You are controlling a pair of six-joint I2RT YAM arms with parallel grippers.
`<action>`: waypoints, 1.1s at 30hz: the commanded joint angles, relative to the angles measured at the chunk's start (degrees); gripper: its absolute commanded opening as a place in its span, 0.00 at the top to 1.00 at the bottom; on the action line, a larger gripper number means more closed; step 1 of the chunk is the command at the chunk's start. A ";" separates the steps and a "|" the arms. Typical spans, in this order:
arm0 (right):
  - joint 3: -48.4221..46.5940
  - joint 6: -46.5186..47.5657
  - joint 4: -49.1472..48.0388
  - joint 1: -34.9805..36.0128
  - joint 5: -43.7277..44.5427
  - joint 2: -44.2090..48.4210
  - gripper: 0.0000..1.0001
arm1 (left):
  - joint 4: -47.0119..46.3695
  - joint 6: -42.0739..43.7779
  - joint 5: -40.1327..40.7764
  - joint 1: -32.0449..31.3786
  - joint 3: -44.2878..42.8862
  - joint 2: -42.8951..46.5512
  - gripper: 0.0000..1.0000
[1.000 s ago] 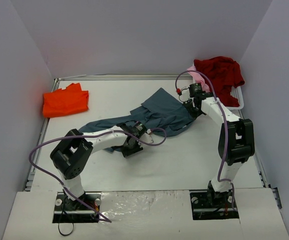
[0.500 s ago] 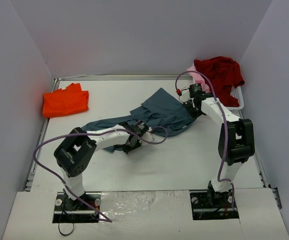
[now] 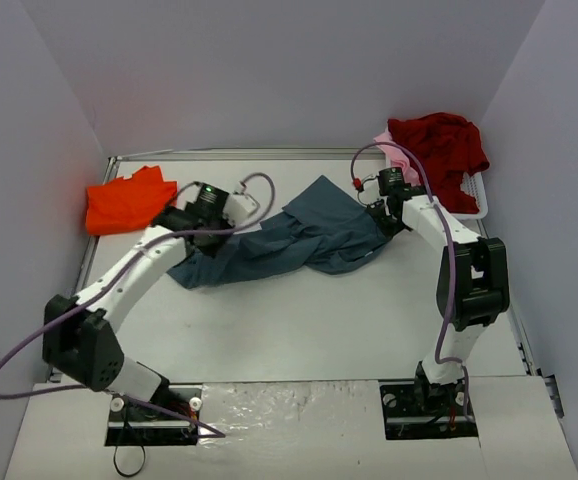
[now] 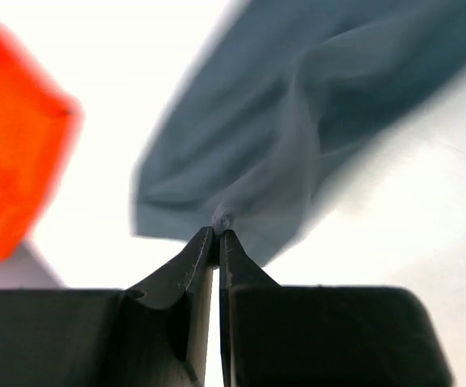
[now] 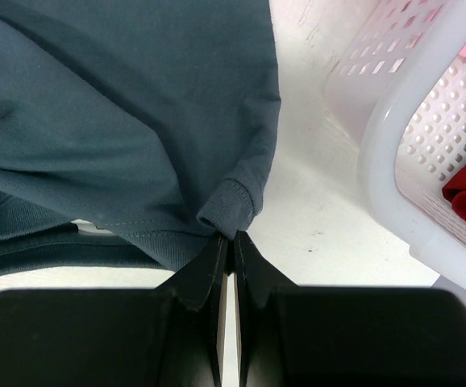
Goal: Fold and stack the t-shirts
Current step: Flatten out the tshirt
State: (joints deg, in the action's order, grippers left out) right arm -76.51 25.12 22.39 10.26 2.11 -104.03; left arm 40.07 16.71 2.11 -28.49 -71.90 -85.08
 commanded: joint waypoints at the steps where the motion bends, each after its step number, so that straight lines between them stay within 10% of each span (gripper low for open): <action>1: -2.59 -0.25 0.90 0.29 0.18 3.48 1.00 | 5.10 2.53 -0.79 6.68 -6.40 7.10 0.98; 19: -1.90 5.63 10.98 0.46 -11.67 14.47 1.00 | 9.14 0.52 -0.71 18.21 -5.89 15.03 0.97; 25: 5.22 10.47 16.37 0.81 -13.01 14.64 0.61 | 9.14 0.52 -0.88 18.38 -1.58 17.14 0.98; 33: 2.78 5.21 14.96 0.29 -11.16 12.89 0.53 | 9.23 -0.54 -2.11 18.38 -1.23 16.26 0.98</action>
State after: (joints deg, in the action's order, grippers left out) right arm -70.85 32.77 36.18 10.90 -9.43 -89.91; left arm 48.40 17.17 -0.05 -10.52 -72.71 -69.73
